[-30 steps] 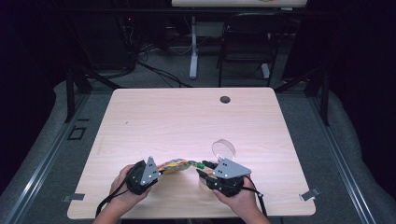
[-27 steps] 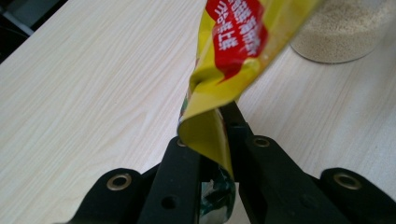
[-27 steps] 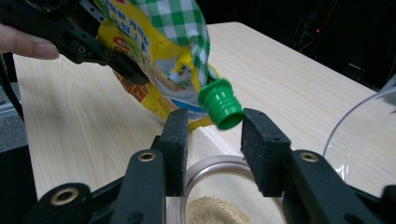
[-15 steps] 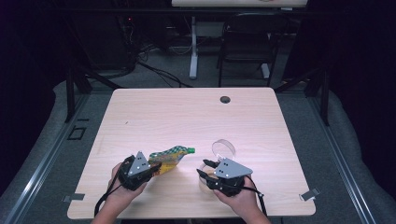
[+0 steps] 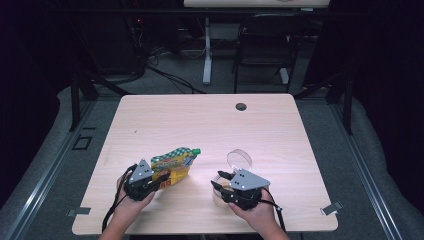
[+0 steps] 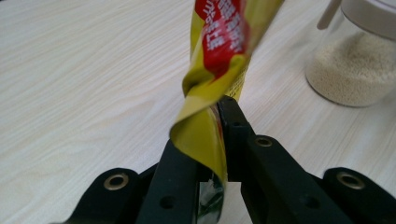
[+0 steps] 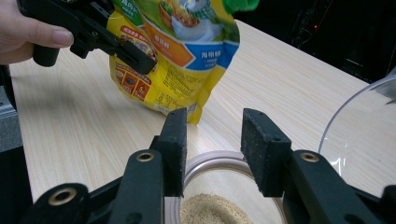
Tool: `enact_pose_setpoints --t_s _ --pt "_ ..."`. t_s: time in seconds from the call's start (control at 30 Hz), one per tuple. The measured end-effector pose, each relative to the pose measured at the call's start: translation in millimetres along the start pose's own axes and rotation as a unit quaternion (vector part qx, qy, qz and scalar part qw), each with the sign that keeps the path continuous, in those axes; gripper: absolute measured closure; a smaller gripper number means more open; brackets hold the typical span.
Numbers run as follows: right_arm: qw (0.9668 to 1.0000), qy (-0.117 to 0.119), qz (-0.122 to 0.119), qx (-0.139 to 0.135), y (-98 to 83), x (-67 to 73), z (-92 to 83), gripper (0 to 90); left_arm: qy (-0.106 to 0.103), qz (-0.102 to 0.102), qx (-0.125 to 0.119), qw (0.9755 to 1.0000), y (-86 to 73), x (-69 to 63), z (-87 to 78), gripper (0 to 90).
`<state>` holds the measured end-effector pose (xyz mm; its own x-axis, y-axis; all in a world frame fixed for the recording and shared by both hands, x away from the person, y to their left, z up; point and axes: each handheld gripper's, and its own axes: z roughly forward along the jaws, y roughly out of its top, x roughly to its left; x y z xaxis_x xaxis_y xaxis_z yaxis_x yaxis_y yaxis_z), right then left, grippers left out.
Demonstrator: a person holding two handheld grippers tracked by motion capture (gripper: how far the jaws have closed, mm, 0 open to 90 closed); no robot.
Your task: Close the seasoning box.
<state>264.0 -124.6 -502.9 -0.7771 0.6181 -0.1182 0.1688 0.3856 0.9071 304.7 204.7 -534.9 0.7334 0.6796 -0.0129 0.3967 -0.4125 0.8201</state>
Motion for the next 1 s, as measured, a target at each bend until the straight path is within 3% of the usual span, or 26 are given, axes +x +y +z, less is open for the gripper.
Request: enact_pose_setpoints --t_s 0.07,0.13,0.47,1.0 --pt "1.0 0.001 0.001 0.0 -0.2 -0.3 0.2 61.5 -0.009 -0.023 -0.005 0.9997 -3.3 5.4 -0.8 86.1" --pt "1.0 -0.001 0.0 -0.001 -0.4 -0.4 0.3 61.7 -0.015 -0.032 -0.007 0.9994 -5.3 8.1 -1.3 85.4" --pt "1.0 0.001 0.004 -0.005 0.2 -0.8 1.3 61.9 -0.036 -0.06 -0.02 0.9974 -13.4 17.1 -8.6 78.8" --pt "0.9998 0.016 0.008 -0.001 2.3 -0.8 7.4 61.2 -0.03 -0.075 -0.038 0.996 -22.3 25.1 -23.9 62.5"
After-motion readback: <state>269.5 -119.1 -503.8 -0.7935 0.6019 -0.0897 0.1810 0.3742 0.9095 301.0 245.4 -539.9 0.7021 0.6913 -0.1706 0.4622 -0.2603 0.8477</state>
